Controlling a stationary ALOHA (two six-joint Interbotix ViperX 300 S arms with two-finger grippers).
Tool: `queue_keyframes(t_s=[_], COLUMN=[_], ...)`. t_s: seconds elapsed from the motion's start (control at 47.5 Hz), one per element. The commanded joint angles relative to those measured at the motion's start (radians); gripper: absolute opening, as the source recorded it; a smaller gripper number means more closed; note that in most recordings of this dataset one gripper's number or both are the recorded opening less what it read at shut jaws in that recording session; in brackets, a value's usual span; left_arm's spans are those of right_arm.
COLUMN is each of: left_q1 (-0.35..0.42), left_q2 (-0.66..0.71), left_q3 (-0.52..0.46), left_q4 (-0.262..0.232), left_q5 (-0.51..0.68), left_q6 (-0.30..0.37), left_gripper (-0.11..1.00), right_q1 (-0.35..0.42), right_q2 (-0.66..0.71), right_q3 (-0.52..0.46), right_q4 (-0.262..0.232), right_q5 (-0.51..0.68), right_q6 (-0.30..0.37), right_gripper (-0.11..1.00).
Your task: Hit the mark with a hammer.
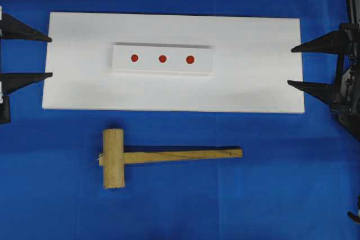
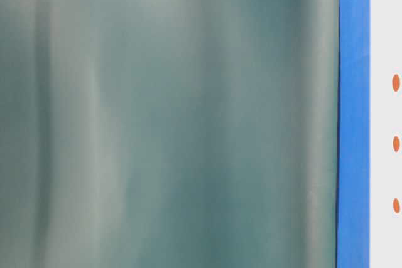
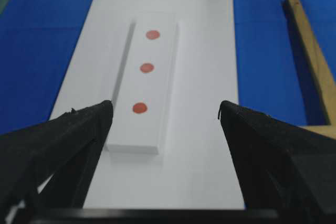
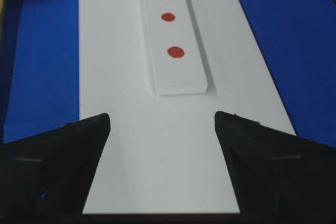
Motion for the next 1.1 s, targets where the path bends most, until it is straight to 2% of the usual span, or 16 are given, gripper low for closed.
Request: queue_keyframes(t_s=[0.0, 0.169, 1.075], left_q1=[-0.003, -0.003, -0.003], left_q2=[-0.012, -0.028, -0.028], left_q3=[-0.002, 0.005, 0.011], left_q4=[0.000, 0.000, 0.000], left_q5=[0.005, 0.011, 0.011], left_q6=[0.009, 0.018, 0.018], left_gripper=[0.80, 0.80, 0.80], right_q1=[-0.002, -0.002, -0.005], right_q2=[0.003, 0.003, 0.003], right_q3=[-0.011, -0.011, -0.011], right_q4=[-0.002, -0.002, -0.002], right_q5=[0.003, 0.003, -0.025], right_q6=[0.003, 0.005, 0.006], right_gripper=[0.76, 0.71, 0.72])
